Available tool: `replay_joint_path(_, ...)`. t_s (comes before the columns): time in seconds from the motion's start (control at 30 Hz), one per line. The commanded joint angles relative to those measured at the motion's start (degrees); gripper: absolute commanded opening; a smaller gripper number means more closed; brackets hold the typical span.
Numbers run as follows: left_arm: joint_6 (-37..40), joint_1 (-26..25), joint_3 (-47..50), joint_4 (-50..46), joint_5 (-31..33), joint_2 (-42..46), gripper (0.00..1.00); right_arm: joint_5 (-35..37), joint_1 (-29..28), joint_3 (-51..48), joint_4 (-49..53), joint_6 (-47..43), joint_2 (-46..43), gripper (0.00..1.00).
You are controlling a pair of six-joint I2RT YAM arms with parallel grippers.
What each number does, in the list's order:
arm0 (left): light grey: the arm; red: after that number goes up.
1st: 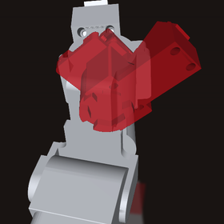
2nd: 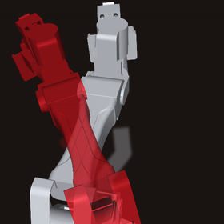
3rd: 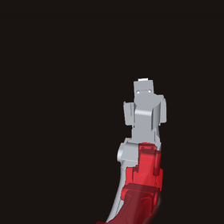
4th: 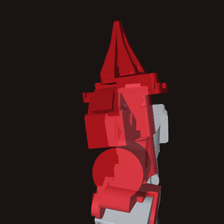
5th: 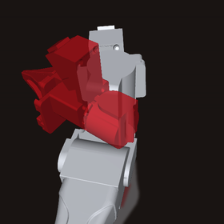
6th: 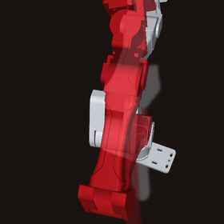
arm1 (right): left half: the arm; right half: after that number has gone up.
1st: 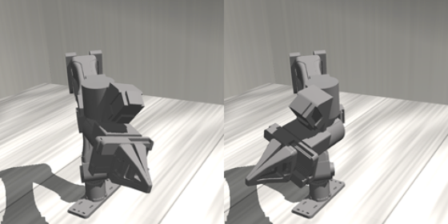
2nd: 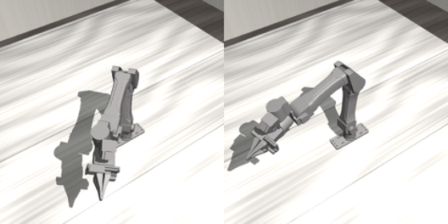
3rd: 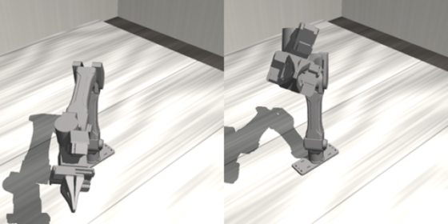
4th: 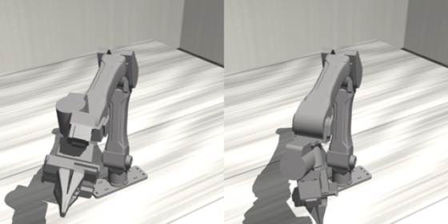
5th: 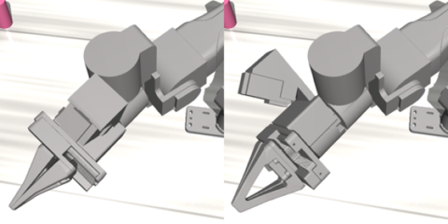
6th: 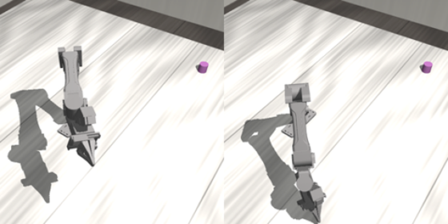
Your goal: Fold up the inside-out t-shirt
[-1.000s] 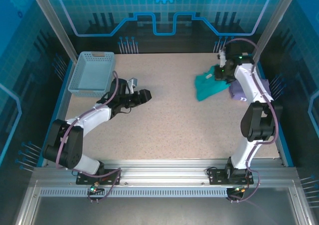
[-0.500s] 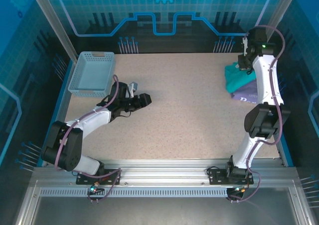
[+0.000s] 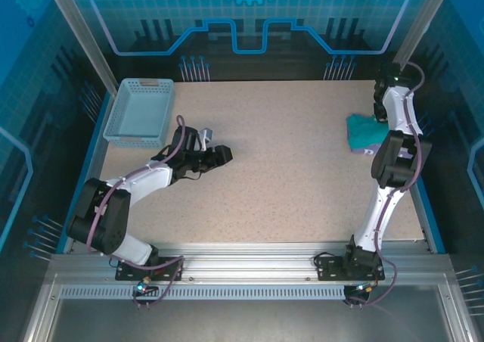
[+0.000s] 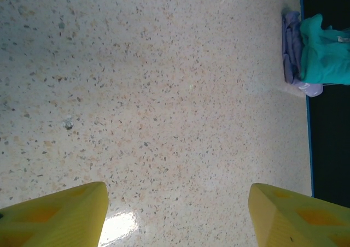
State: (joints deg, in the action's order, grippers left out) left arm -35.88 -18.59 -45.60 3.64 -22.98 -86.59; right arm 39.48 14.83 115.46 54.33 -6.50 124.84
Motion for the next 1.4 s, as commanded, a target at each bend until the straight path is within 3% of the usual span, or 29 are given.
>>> replay_joint_path(0.0, 0.9, -1.3, -2.5, -1.2, -0.8, -1.1, 0.7, 6.3, 0.3, 0.7, -7.0, -1.9, 2.8, 0.38)
replay_joint_path(0.13, 0.8, -1.8, -2.8, -1.8, -0.5, -1.1, 0.7, 8.0, -0.6, 7.7, -3.8, -0.5, 6.5, 0.6)
replay_joint_path(0.27, 1.9, -1.8, -2.3, -3.6, 0.9, 1.3, 0.7, 8.1, -3.0, 8.6, -4.1, -0.7, 3.2, 0.78)
replay_joint_path(0.53, 5.6, -0.9, 0.4, -8.8, 6.7, 11.3, 0.71, 1.3, -9.2, 0.2, -3.0, 3.3, -12.9, 0.87)
replay_joint_path(0.83, 9.6, 1.7, 5.4, -13.7, 16.4, 28.5, 0.83, -22.4, -19.6, -34.3, -15.9, 11.2, -44.7, 0.9)
replay_joint_path(0.9, 11.0, 2.0, 7.3, -14.2, 21.7, 33.1, 0.87, -25.7, -22.6, -44.0, -22.1, 12.1, -52.1, 0.93)
replay_joint_path(0.93, 11.6, 2.2, 8.5, -14.0, 24.6, 35.0, 0.89, -27.0, -24.2, -48.7, -25.5, 12.3, -55.5, 0.99)
replay_joint_path(1.07, 14.9, 2.5, 15.2, -8.8, 39.2, 41.6, 0.99, -21.3, -28.7, -63.3, -37.2, 12.6, -63.4, 1.0)
replay_joint_path(1.17, 18.0, 2.9, 20.3, -1.0, 47.9, 42.6, 0.99, -18.1, -28.8, -74.3, -49.0, 11.6, -65.9, 1.0)
replay_joint_path(1.27, 24.2, 3.4, 26.0, 12.7, 53.0, 39.0, 0.99, -16.7, -28.8, -84.2, -63.3, 8.6, -65.5, 1.0)
replay_joint_path(1.37, 30.9, 4.8, 29.4, 28.5, 55.2, 29.3, 0.99, -15.4, -27.9, -89.5, -75.3, 7.0, -60.8, 1.0)
